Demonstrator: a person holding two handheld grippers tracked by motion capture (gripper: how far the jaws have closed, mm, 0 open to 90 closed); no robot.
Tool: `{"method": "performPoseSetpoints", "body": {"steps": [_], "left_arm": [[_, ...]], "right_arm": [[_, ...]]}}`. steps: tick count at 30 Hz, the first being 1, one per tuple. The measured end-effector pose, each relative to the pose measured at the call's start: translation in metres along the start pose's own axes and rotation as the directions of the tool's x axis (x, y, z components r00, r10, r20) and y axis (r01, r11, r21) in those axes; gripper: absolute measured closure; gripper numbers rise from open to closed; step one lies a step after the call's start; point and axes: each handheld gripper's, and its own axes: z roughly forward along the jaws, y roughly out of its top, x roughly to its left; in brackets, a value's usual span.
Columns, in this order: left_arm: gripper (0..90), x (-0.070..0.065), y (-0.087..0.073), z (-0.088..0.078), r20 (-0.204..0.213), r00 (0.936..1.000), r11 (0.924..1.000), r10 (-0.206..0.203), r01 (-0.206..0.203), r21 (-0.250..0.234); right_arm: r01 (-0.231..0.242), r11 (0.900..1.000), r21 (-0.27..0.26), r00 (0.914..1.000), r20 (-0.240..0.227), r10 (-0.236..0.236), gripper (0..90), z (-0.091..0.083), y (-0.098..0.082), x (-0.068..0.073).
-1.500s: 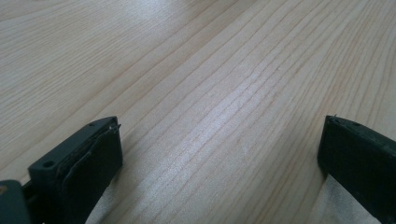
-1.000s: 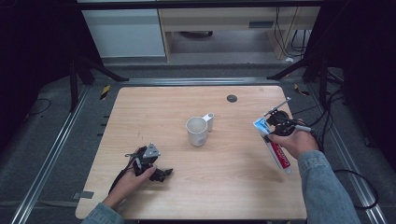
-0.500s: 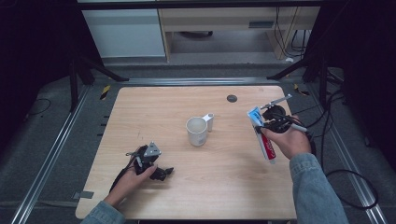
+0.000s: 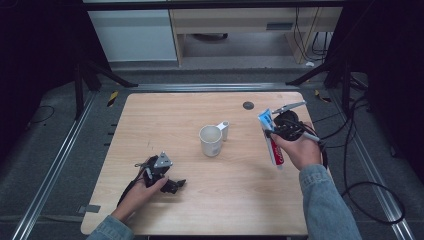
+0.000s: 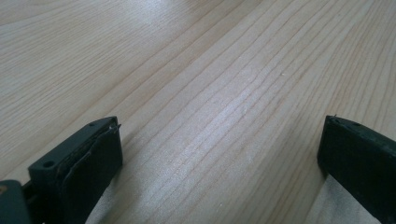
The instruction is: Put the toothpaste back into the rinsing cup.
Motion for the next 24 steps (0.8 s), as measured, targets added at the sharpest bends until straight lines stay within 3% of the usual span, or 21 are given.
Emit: {"method": "performPoseSetpoints", "body": {"steps": [9, 24], "left_arm": [[0.0, 0.0, 0.0, 0.0, -0.002, 1.0, 1.0, 0.003, -0.003, 0.0], [0.0, 0.0, 0.0, 0.0, -0.002, 1.0, 1.0, 0.002, -0.002, -0.003]], "right_arm": [[-0.033, 0.998, -0.059, 0.9993, 0.018, 0.034, 73.4, 0.0, 0.01, 0.009], [-0.049, 0.992, -0.113, 0.9988, -0.004, 0.049, 73.4, -0.002, 0.018, 0.019]]}}
